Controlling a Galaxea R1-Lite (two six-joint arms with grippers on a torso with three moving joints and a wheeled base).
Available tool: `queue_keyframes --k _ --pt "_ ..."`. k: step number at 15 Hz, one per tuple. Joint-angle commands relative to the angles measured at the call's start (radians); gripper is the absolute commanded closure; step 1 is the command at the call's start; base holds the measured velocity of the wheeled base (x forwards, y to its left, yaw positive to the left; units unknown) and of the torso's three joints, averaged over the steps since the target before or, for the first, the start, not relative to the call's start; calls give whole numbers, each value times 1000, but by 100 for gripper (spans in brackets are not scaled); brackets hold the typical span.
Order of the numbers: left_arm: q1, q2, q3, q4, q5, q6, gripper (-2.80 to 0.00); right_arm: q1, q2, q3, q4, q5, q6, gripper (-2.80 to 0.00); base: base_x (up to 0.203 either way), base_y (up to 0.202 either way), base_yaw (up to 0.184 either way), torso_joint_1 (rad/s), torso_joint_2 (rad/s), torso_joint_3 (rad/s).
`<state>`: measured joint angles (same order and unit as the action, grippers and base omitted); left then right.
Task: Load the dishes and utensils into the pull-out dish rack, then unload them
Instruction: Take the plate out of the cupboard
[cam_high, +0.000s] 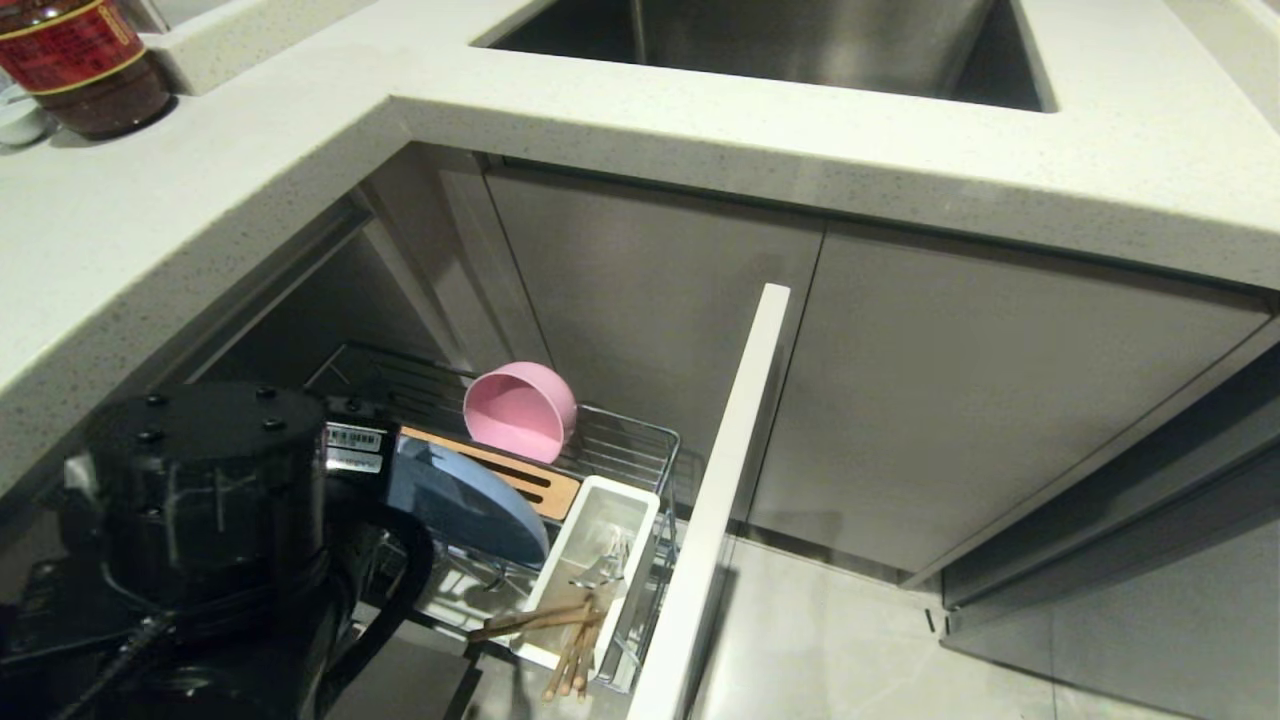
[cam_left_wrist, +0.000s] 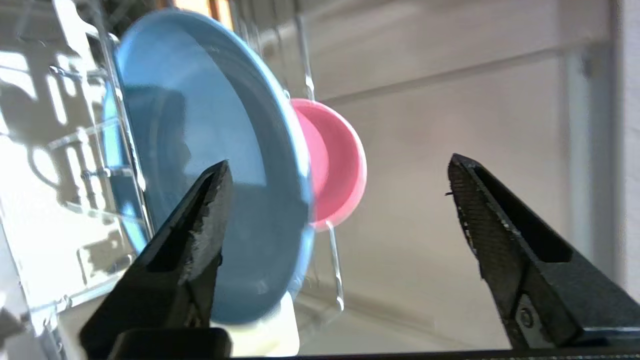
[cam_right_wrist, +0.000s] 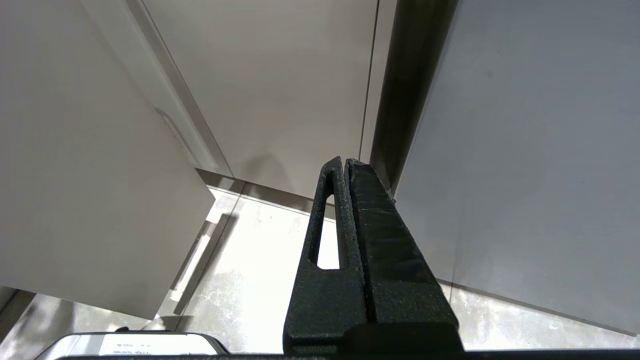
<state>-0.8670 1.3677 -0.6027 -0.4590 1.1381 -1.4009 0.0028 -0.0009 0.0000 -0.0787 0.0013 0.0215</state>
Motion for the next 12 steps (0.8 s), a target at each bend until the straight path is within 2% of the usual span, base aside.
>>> queue_keyframes --k 1,2,4,6,8,10,11,12 --pt "-45 -84 -19 22 13 -7 -280 0 -1 26 -1 0 2 0 0 0 0 0 0 0" --pt "-50 -94 -25 26 20 -3 0 0 -1 26 -1 0 0 0 0 0 0 0 0 0" --pt "-50 -104 -83 75 42 -1 0 0 -1 26 -1 0 0 0 0 0 0 0 0 0" --pt "-62 -114 -179 213 77 26 0 0 -1 26 -1 0 0 0 0 0 0 0 0 0" --pt "-65 -118 -251 263 85 111 0 0 -1 26 -1 0 0 0 0 0 0 0 0 0" --pt "-33 -127 -337 268 84 194 0 0 -1 26 -1 0 0 0 0 0 0 0 0 0" --pt "-13 -134 -394 268 80 273 0 0 -1 26 -1 0 0 0 0 0 0 0 0 0" --pt "6 -144 -447 267 68 386 0 0 -1 26 -1 0 0 0 0 0 0 0 0 0"
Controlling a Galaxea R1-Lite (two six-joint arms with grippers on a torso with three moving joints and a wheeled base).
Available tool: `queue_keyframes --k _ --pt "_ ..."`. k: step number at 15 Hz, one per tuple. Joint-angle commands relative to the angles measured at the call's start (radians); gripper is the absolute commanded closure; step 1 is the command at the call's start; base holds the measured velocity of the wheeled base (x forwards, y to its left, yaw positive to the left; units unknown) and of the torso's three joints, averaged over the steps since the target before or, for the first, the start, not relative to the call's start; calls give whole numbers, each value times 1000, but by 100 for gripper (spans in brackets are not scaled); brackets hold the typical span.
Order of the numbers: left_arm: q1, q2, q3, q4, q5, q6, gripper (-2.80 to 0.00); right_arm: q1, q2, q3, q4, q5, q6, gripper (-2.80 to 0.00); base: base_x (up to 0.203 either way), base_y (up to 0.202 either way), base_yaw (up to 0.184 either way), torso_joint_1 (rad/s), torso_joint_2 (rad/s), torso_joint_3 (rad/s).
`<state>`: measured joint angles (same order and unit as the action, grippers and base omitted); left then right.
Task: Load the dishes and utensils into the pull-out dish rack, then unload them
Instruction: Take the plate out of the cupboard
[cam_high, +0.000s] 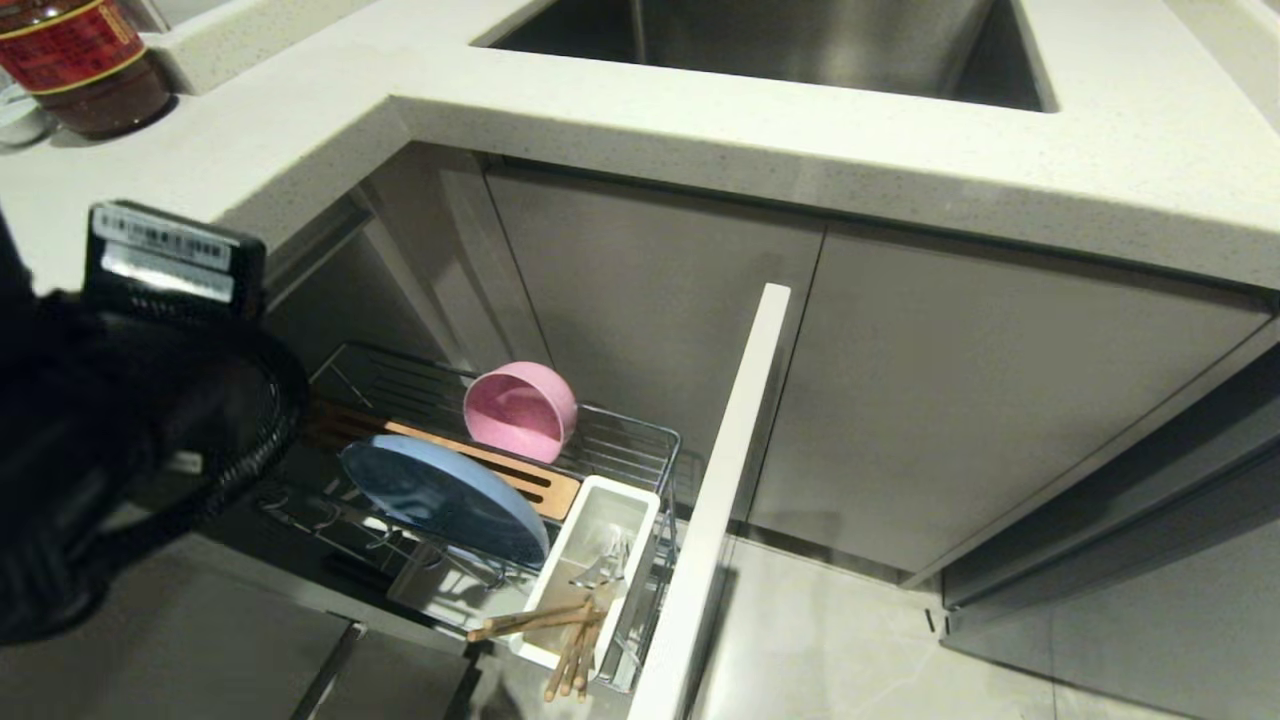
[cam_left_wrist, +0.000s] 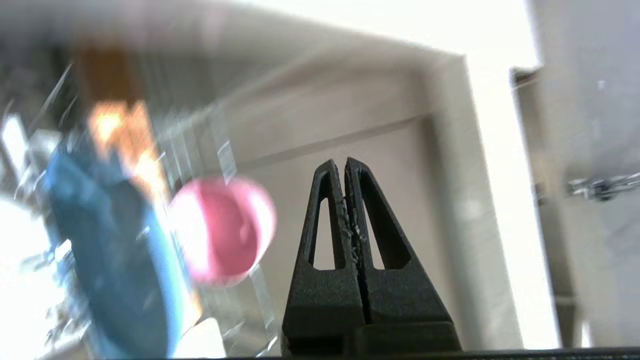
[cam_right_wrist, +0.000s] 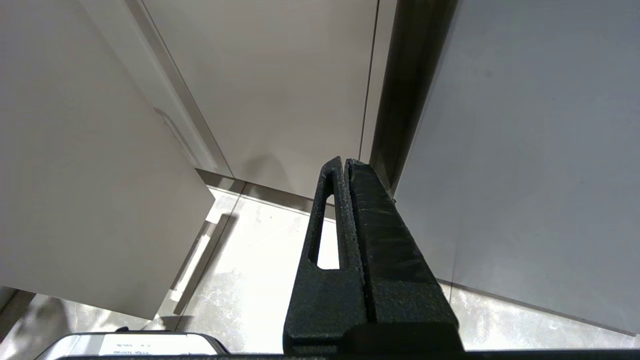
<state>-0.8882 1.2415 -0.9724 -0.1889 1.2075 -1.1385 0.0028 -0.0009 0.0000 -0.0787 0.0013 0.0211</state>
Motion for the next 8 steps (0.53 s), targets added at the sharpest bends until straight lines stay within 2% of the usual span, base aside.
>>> queue_keyframes --k 1,2,3,4,5,8 --pt "46 -29 -133 -5 -28 223 0 0 -1 26 -1 0 0 0 0 0 0 0 0 0" --pt "77 -50 -185 -5 -86 324 0 0 -1 26 -1 0 0 0 0 0 0 0 0 0" --pt "124 -86 -224 -6 -176 415 0 0 -1 26 -1 0 0 0 0 0 0 0 0 0" --pt "156 -124 -240 -6 -255 473 0 0 -1 26 -1 0 0 0 0 0 0 0 0 0" --pt "209 -174 -244 -3 -362 532 0 0 -1 26 -1 0 0 0 0 0 0 0 0 0" --pt "444 -316 -219 12 -654 663 0 0 -1 26 -1 0 0 0 0 0 0 0 0 0"
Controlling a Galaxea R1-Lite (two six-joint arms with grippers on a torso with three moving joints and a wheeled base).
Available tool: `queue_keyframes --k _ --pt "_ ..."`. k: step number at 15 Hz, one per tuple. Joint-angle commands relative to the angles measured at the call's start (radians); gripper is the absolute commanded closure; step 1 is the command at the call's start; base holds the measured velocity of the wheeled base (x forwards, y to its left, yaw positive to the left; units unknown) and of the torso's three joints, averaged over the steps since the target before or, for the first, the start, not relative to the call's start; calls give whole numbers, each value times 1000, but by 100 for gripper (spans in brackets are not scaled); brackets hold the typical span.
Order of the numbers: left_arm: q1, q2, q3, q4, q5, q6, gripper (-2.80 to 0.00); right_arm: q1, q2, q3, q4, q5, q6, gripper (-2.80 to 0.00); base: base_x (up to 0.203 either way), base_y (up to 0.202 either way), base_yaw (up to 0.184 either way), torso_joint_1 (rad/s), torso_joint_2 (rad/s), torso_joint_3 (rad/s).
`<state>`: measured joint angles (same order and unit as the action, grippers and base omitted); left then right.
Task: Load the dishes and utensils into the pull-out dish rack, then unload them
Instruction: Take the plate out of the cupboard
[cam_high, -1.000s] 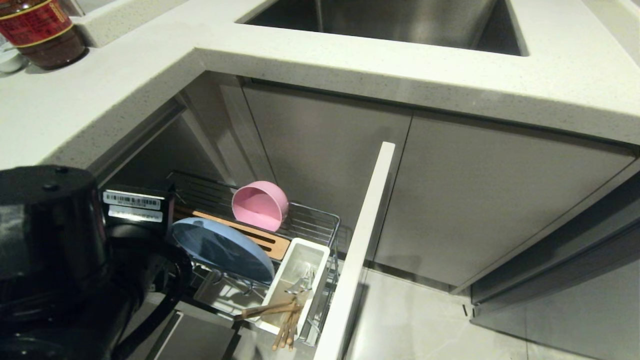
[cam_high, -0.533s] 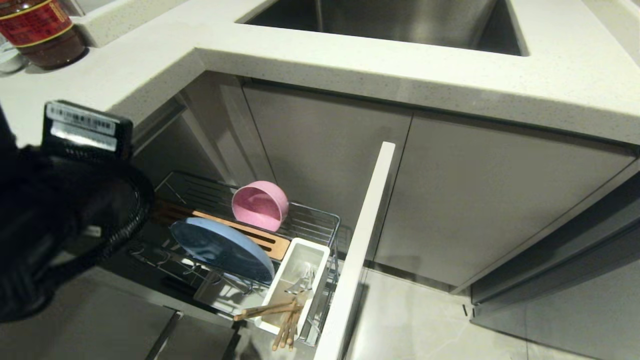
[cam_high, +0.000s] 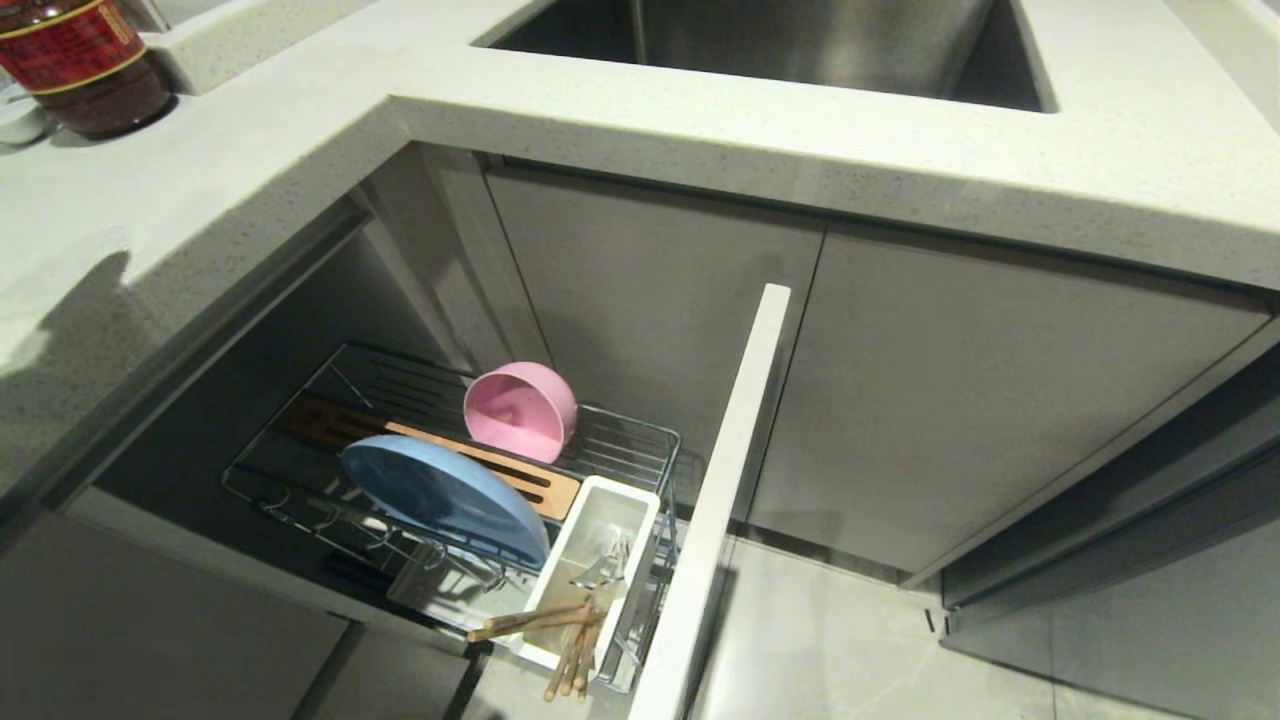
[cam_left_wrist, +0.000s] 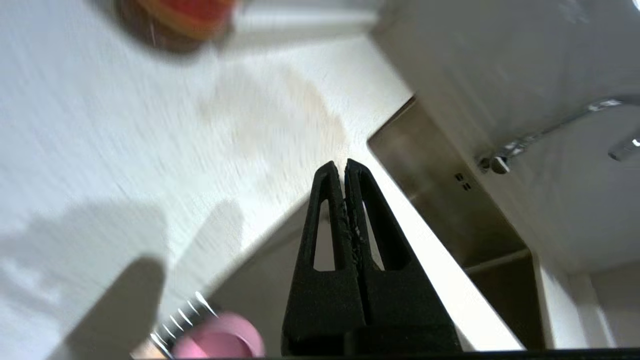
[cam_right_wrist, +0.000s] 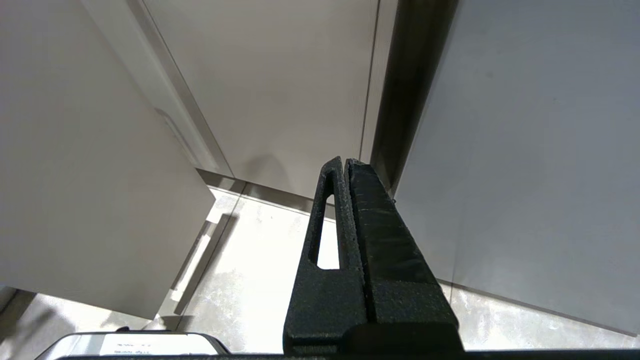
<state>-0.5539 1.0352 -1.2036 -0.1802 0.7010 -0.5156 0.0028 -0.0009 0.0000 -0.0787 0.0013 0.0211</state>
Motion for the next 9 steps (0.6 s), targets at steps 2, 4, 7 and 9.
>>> queue_keyframes --k 2,4,7,9 --pt "219 -235 53 32 -304 113 0 0 -1 26 -1 0 0 0 0 0 0 0 0 0" --pt "313 -380 108 110 -451 195 0 0 -1 26 -1 0 0 0 0 0 0 0 0 0" --pt "438 -602 242 275 -634 287 0 0 -1 26 -1 0 0 0 0 0 0 0 0 0" --pt "487 -725 362 343 -733 349 0 0 -1 26 -1 0 0 0 0 0 0 0 0 0"
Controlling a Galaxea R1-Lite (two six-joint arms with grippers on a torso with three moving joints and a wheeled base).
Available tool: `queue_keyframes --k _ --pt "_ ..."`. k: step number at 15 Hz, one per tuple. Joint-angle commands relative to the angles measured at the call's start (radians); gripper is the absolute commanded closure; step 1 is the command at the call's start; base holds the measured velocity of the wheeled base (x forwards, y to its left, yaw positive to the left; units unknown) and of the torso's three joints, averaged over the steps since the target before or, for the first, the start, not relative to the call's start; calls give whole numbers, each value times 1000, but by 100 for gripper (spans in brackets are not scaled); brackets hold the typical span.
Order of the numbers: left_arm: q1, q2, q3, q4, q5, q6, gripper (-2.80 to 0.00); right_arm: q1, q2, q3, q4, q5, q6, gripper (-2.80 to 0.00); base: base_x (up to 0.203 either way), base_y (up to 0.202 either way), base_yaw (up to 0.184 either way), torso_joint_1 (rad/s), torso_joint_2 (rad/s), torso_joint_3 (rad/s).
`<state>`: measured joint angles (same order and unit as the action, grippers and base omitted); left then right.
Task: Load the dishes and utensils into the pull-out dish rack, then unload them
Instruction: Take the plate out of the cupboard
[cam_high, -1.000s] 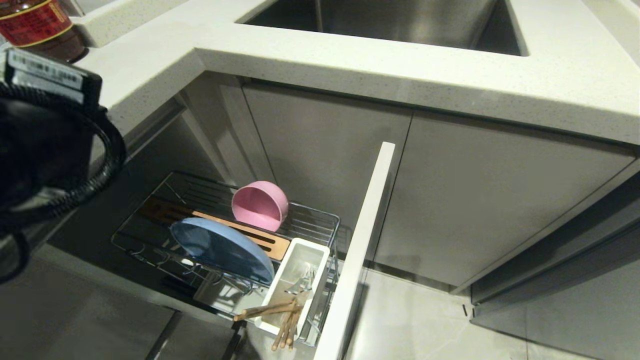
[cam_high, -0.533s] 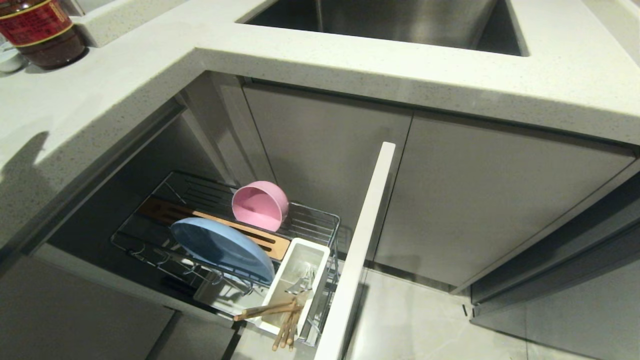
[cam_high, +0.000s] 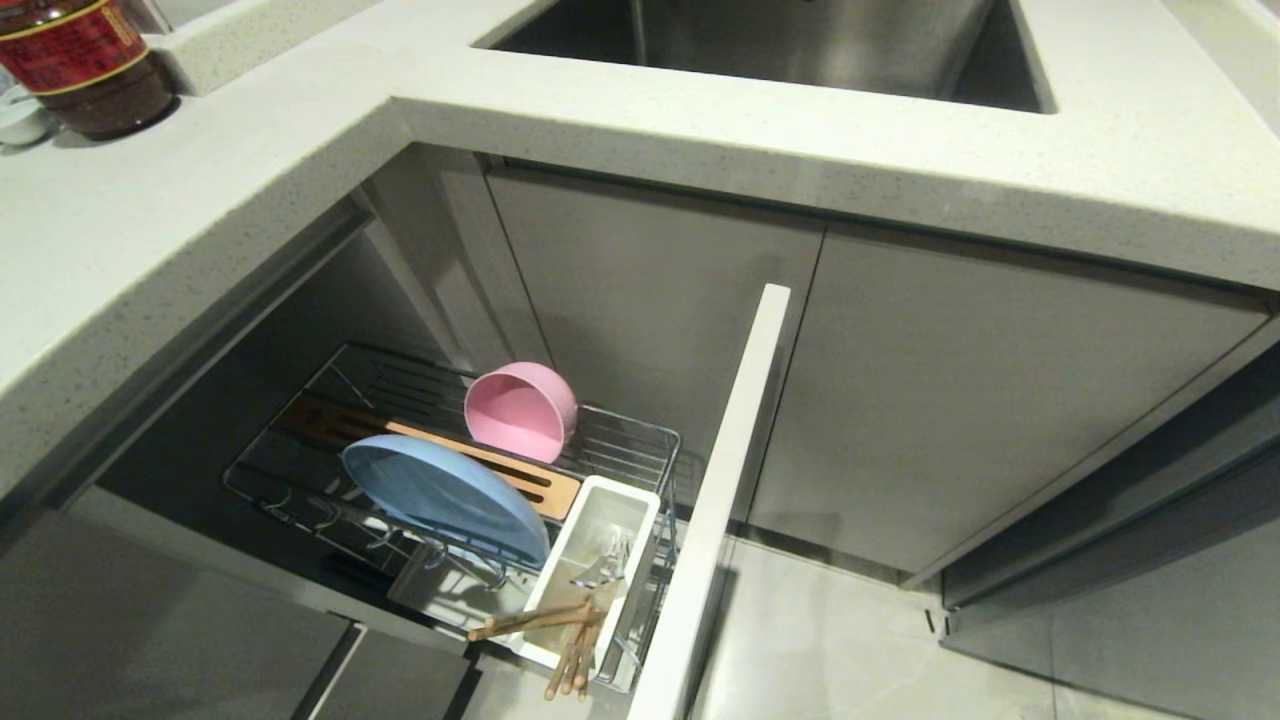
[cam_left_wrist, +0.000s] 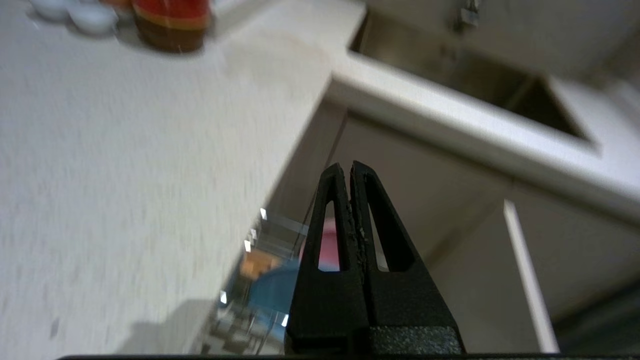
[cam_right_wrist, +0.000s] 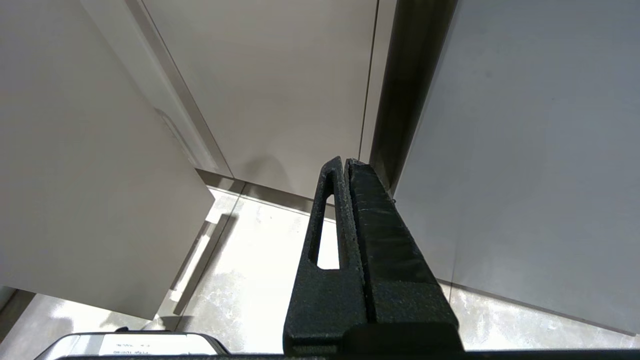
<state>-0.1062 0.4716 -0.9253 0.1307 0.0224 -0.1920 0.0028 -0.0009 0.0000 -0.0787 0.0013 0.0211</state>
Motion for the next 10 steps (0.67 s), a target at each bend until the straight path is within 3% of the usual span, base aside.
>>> queue_keyframes --k 1,7,10 --pt "54 -204 154 47 -81 58 0 0 -1 26 -1 0 0 0 0 0 0 0 0 0" --pt "105 -464 562 45 -160 171 0 0 -1 26 -1 0 0 0 0 0 0 0 0 0" --pt "107 -471 777 -67 -132 203 0 0 -1 26 -1 0 0 0 0 0 0 0 0 0"
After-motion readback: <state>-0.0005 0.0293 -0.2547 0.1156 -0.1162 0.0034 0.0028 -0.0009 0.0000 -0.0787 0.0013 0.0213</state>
